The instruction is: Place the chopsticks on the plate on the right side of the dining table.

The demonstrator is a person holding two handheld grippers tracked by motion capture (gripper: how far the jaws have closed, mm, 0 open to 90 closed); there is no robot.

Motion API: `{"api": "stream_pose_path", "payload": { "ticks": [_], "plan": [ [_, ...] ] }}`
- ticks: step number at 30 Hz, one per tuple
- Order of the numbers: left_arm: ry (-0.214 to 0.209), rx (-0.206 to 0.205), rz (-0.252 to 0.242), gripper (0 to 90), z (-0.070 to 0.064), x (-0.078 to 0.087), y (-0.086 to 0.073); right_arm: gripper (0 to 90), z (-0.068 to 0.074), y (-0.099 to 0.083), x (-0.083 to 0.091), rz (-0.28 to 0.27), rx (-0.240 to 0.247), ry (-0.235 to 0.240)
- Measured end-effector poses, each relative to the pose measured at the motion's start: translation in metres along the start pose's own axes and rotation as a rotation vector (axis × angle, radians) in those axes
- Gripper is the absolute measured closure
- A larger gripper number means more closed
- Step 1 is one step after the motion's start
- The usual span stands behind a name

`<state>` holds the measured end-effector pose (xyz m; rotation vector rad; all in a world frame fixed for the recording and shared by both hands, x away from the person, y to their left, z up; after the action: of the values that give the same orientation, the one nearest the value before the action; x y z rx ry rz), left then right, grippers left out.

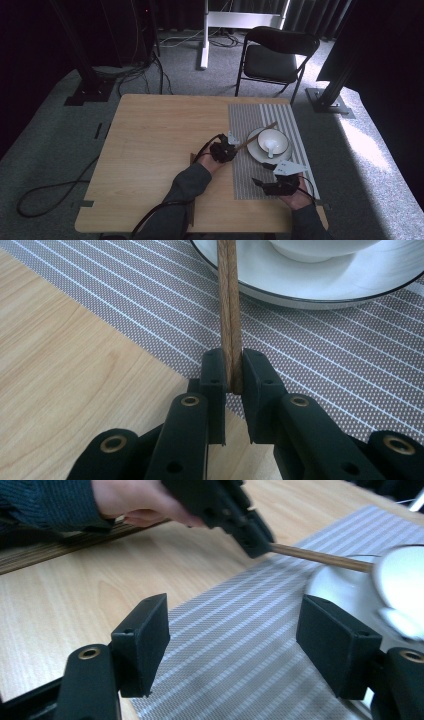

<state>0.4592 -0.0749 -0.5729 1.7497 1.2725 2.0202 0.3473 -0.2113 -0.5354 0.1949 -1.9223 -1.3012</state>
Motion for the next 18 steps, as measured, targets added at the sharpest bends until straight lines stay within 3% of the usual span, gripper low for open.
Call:
{"api": "stream_pose_path", "payload": {
  "ticks": [2, 3, 12, 18],
  "plan": [
    [-0.007, -0.008, 0.002, 80.5, 0.002, -0.002, 0.002, 28.4, -0.004, -0.001, 0.003, 0.001, -0.007, -0.012],
    [-0.007, -0.009, 0.004, 80.6, 0.003, -0.002, 0.003, 28.5, -0.014, -0.003, 0.010, 0.002, -0.021, -0.042],
    [-0.027, -0.032, -0.002, 80.5, 0.007, -0.006, 0.013, 30.6, -0.051, -0.009, 0.033, -0.004, -0.082, -0.167],
    [-0.038, -0.048, -0.001, 80.5, 0.010, -0.009, 0.018, 31.9, -0.077, -0.009, 0.039, 0.000, -0.115, -0.257]
  ]
}}
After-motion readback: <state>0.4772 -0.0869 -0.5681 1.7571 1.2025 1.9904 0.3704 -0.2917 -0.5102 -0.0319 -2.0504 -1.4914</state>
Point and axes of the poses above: each handheld gripper's, and its own axes: x roughly backward along the jaws, y roughly out of its top, z roughly to its left, the point moved 8 cm from there along -x, roughly forward along the jaws, and after that the axes turned 10 degrees about -y, right-handed, at the moved point
